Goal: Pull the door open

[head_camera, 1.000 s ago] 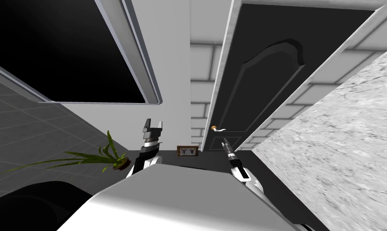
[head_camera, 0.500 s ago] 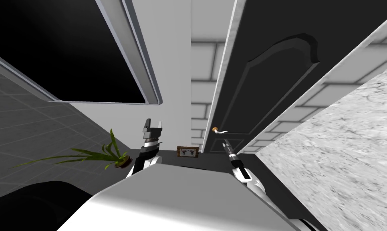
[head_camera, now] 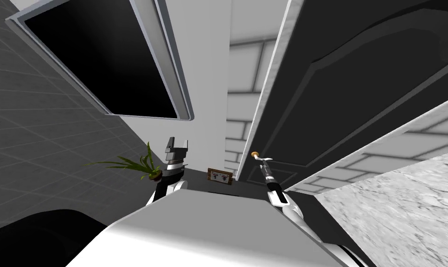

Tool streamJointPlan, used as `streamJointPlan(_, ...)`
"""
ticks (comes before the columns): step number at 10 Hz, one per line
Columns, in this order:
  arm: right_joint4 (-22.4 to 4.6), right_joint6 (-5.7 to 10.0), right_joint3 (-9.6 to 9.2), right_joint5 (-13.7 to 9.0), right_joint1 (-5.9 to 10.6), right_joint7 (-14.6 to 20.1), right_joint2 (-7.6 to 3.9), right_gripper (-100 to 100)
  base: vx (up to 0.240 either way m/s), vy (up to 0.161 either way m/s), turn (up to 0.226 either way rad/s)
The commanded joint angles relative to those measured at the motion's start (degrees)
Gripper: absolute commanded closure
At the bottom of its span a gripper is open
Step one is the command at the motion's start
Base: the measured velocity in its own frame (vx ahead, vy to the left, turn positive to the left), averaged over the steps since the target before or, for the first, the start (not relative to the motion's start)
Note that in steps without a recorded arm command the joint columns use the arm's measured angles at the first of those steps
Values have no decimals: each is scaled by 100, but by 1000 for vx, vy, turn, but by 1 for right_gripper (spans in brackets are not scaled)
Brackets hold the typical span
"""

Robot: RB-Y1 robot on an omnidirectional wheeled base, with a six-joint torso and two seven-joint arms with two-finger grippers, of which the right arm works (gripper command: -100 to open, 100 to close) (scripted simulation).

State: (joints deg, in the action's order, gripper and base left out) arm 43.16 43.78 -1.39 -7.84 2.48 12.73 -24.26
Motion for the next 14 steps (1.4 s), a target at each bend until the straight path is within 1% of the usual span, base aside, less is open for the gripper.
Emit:
streamJointPlan(1, -208, -81, 240, -102, 159, -188, 99, -100, 63, -79, 322)
streamJointPlan(4, -430, -186, 542, -228, 334, -433, 239, -100, 50, -99, 275)
streamJointPlan(5, -349, -177, 482, -202, 278, -383, 219, -100, 13, -41, 57)
streamJointPlan(6, -349, -177, 482, -202, 278, -383, 219, 100, 1, 4, -51)
streamJointPlan(11, -349, -177, 482, -202, 278, -383, 219, 100, -1, 5, -5)
streamJointPlan(12, -346, -131, 399, -174, 222, -270, 142, 100, -116, -24, 126)
streamJointPlan(13, -342, -114, 373, -164, 209, -240, 121, 100, -186, -37, 109)
streamJointPlan(14, -331, -77, 318, -143, 180, -176, 77, 100, -213, -19, 76)
